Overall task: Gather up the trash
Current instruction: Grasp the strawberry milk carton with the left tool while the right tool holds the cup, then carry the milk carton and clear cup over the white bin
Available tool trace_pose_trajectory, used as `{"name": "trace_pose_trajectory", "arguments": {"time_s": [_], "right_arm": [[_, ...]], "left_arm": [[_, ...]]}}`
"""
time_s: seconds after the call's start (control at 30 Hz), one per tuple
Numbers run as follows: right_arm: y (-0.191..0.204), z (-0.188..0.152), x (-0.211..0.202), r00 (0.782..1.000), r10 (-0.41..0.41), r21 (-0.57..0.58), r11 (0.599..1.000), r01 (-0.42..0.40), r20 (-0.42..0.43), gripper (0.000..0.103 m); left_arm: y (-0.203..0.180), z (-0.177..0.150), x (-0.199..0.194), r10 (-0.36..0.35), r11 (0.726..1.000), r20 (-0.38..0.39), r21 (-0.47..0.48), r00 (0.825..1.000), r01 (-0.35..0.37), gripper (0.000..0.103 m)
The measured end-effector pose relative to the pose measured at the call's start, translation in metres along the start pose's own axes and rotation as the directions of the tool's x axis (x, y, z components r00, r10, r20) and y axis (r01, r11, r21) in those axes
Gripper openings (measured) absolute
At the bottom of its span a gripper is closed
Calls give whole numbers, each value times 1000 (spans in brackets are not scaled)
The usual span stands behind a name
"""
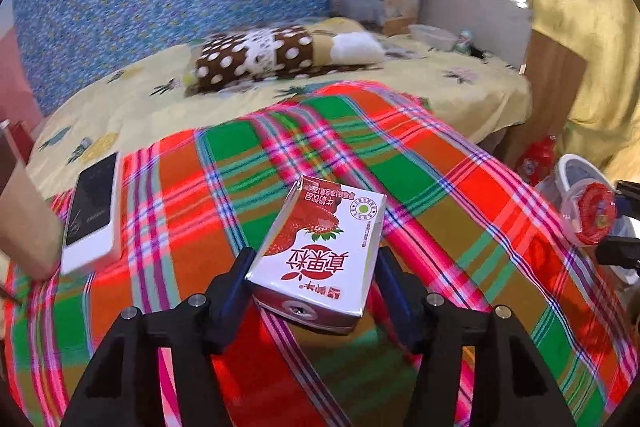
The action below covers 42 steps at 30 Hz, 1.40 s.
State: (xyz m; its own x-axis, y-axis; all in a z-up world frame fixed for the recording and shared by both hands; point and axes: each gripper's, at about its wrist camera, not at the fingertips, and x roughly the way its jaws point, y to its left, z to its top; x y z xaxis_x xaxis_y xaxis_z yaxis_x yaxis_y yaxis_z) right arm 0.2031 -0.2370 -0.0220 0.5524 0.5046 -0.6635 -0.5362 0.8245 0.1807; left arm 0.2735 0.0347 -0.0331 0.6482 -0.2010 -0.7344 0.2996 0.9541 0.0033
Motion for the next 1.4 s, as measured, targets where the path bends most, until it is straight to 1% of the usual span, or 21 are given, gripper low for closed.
{"name": "trace_pose_trajectory", "arguments": {"time_s": [0.03,0.1,0.23,0.33,0.43,0.67,0.97,1.2,1.4], "right_arm": [[0,0,-2,1000,-4,2,1000,4,2,54],[1,-3,-7,1000,-20,5,1000,20,6,54],[3,-9,-20,999,-40,11,999,40,14,54],[3,-14,-30,998,-53,23,998,52,20,54],[2,-19,-39,997,-68,35,997,67,27,54],[-2,-32,-62,993,-108,71,992,104,50,54],[-13,-44,-76,986,-152,117,983,144,61,54],[-29,-54,-86,980,-190,151,972,179,62,54],[-52,-67,-97,969,-239,200,954,224,56,54]], "left_arm": [[-3,-1,-5,2,1000,7,-10,1000,-1,60],[-10,-3,-15,28,998,4,-52,1000,-28,59],[-25,-9,-46,55,991,35,-126,998,-50,59],[-38,-13,-65,67,987,41,-149,997,-60,59],[-58,-20,-85,51,986,56,-159,997,-42,59],[-101,-32,-115,-1,987,87,-160,996,15,59],[-143,-40,-125,-64,987,96,-141,993,77,59],[-172,-41,-121,-112,987,86,-108,990,121,59],[-200,-35,-111,-158,985,72,-60,985,163,59]]}}
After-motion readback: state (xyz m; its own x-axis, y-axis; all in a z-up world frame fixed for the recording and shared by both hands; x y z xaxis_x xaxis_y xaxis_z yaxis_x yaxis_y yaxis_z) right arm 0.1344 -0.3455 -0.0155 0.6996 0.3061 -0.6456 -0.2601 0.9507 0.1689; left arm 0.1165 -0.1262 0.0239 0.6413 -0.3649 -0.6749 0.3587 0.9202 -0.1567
